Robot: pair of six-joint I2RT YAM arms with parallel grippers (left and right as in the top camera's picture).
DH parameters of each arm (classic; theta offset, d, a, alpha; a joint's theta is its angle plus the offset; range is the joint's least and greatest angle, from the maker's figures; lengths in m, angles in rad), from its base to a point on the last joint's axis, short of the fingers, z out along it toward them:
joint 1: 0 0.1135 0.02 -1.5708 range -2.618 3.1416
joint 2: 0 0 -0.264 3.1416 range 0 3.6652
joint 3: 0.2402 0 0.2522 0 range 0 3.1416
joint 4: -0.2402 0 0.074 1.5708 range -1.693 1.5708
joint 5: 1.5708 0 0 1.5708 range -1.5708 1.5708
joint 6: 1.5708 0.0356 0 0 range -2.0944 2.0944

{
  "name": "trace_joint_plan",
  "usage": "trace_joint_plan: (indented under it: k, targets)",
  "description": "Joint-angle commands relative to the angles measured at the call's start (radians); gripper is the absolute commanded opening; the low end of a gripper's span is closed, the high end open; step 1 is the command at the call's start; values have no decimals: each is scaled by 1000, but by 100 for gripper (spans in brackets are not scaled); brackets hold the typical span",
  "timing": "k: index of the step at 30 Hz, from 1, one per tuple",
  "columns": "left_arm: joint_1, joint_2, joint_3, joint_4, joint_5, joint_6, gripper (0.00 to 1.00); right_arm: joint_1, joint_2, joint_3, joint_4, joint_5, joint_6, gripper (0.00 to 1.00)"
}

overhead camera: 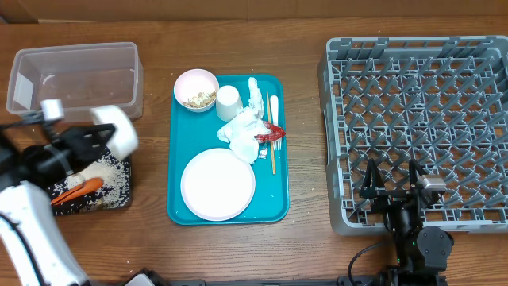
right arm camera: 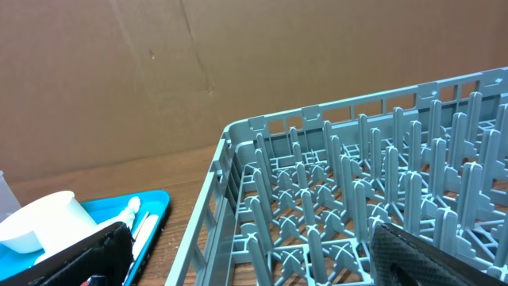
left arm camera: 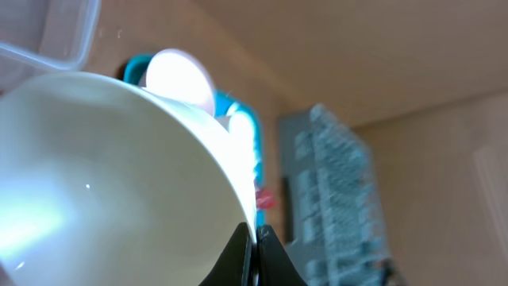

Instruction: Sort waste into correct bins and load items into the dishwasher rack

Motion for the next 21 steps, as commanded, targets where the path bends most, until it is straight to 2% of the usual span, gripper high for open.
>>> trace_joint_plan:
  k: [1,7,10,13,17,21]
  targets:
    - [-216,-19,12,52,-419,-172,4,-2,-8,-10,6,3,-4,100]
    - [-622,72,12,214,-784,-272,4,-2,-8,-10,6,3,-4,100]
    - [-785,172,12,292,-904,-277,4,-2,-8,-10,6,3,-4,100]
    - [-859,272,12,343,-1022,-314,4,-2,-8,-10,6,3,-4,100]
    - [-893,365,12,402,-1033,-314,4,-2,-8,-10,6,3,-4,100]
    - [-898,408,12,423,-1035,-314,8,-2,-8,-10,6,3,-4,100]
